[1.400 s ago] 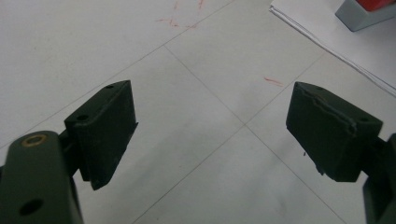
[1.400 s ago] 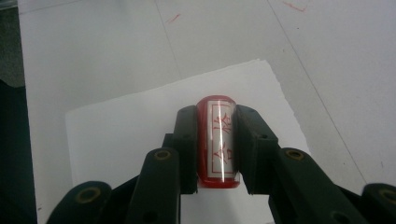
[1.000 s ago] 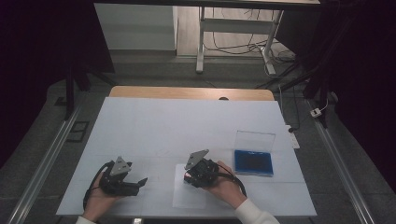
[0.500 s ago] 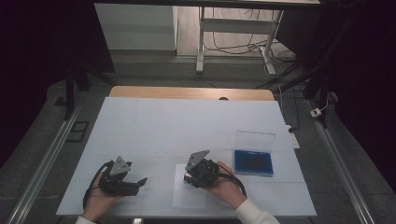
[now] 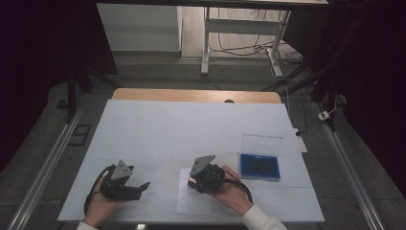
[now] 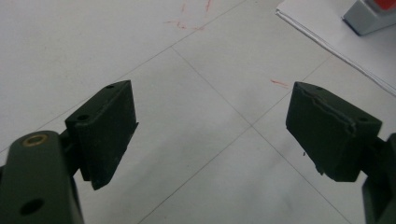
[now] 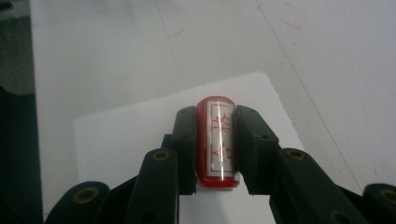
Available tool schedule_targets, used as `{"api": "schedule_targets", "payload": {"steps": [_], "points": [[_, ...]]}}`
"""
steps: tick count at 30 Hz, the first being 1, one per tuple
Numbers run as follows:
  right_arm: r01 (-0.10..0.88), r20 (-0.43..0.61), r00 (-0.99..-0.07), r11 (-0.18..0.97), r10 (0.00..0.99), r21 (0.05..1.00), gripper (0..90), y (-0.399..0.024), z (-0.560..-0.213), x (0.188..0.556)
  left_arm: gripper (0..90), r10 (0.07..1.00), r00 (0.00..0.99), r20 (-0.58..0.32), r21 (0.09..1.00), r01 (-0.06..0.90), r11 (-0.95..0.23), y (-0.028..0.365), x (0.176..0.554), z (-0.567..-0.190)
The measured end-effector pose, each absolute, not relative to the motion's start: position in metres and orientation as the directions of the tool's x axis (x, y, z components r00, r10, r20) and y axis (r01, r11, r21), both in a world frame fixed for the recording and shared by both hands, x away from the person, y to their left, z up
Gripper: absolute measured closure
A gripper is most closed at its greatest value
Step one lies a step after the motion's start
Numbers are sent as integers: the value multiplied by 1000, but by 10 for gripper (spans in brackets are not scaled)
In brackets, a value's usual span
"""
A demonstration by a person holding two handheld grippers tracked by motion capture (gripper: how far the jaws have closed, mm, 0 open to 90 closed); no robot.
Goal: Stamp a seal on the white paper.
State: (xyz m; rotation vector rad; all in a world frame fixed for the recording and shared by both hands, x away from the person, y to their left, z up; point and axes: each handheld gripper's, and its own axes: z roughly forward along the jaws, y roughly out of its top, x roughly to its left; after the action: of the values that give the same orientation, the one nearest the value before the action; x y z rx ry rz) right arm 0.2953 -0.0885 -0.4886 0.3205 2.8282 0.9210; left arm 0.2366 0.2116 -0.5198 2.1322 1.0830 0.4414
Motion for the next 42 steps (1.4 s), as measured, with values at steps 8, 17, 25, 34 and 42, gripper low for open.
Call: {"api": "schedule_targets", "payload": {"steps": [8, 17, 25, 34, 42], "points": [[166, -53, -962, 725, 269, 668, 698, -100, -468, 297, 162, 804, 594, -10, 711, 570, -412, 212, 237, -521], [201, -41, -947, 688, 318, 698, 698, -115, -459, 304, 162, 803, 596, -8, 710, 569, -415, 212, 237, -521], [227, -45, -929, 660, 367, 716, 698, -128, -450, 310, 162, 803, 596, -6, 708, 570, -417, 211, 238, -521], [251, -40, -911, 632, 410, 733, 698, -145, -441, 316, 162, 802, 597, -5, 708, 569, -418, 212, 238, -521], [275, -56, -882, 608, 467, 745, 699, -167, -432, 320, 162, 801, 598, -5, 708, 568, -419, 211, 238, -521]]}}
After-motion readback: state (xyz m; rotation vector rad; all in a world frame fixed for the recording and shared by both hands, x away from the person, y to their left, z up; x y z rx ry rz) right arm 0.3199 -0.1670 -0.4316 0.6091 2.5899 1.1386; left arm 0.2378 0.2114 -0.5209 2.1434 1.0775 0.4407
